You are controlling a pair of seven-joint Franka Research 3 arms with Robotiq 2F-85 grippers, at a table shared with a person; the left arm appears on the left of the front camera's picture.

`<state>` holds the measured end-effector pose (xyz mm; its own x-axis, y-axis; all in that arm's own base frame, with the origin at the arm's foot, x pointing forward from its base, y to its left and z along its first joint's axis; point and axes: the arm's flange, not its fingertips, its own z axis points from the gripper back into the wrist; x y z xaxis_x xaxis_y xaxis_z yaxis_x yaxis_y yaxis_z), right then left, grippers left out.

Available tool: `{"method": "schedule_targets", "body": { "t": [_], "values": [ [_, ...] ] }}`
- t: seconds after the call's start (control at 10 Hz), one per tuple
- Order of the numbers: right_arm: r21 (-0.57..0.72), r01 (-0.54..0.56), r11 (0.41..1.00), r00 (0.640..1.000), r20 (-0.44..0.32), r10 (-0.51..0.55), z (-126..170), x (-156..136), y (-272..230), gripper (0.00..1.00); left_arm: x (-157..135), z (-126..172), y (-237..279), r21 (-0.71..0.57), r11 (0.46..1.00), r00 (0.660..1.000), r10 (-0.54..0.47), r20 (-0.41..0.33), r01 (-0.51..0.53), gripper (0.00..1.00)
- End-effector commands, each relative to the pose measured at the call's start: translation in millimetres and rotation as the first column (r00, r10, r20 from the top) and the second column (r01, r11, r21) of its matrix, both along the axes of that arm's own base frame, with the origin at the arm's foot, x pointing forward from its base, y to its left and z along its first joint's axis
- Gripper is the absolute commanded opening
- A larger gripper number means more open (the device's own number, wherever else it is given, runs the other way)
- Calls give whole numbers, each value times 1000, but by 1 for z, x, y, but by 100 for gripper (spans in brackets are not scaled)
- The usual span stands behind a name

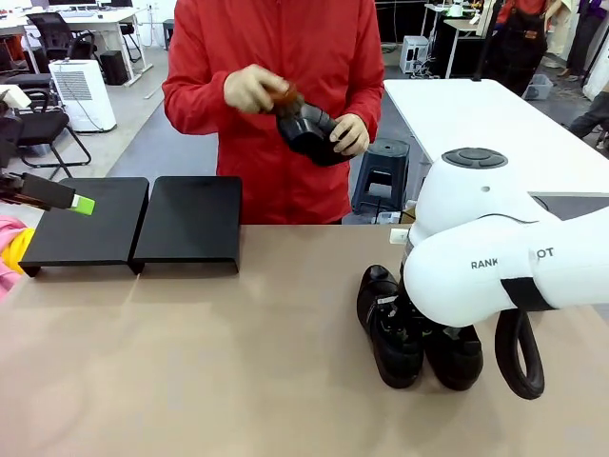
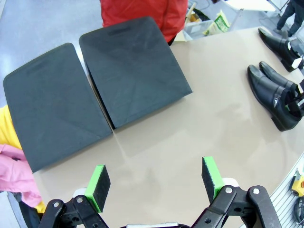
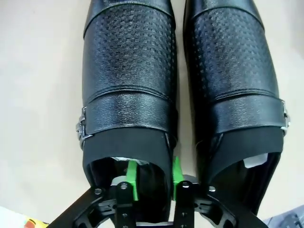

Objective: Organize the shoes by placing them on the stand.
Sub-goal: Pick up one Shoe and place it in the middle of the table.

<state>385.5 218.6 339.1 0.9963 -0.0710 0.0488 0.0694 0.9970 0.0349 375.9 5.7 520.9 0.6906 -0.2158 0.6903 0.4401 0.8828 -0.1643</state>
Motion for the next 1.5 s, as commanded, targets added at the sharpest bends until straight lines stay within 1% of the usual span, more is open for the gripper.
{"method": "schedule_targets", "body": {
  "t": [0.0, 0.2, 0.4, 0.5, 0.7, 0.8, 0.9, 1.1, 1.3, 1.4],
  "values": [
    [11, -44, 999, 999, 10, 44, -2, 12, 5, 0, 0, 0, 2, -8, 1000, 1000, -15, 5, 15, 100],
    [0, -77, 997, 997, 8, 77, -1, 15, 5, 0, 0, 0, 2, -8, 1000, 1000, -15, 5, 15, 100],
    [14, -100, 995, 995, 17, 100, 16, 11, 8, 0, 0, 0, 2, -8, 1000, 1000, -15, 5, 15, 100],
    [12, -99, 995, 995, 34, 98, 31, 6, 9, 0, 0, 0, 2, -8, 1000, 1000, -15, 5, 15, 100],
    [11, -75, 997, 990, 117, 74, 77, -9, 12, 0, 0, 0, 2, -8, 1000, 1000, -15, 5, 15, 100],
    [35, -76, 997, 986, 151, 69, 107, -23, 19, 0, 0, 0, 2, -8, 1000, 1000, -15, 5, 15, 100],
    [55, -81, 995, 982, 173, 71, 125, -38, 32, 0, 0, 0, 2, -8, 1000, 1000, -15, 5, 15, 100],
    [107, -123, 987, 982, 158, 105, 138, -63, 75, 0, 0, 0, 2, -8, 1000, 1000, -15, 5, 15, 100],
    [165, -144, 976, 983, 142, 121, 136, -77, 130, 0, 0, 0, 2, -8, 1000, 1000, -15, 5, 15, 100],
    [170, -131, 977, 986, 126, 111, 128, -82, 151, 0, 0, 0, 2, -8, 1000, 1000, -15, 5, 15, 100]
  ]
}}
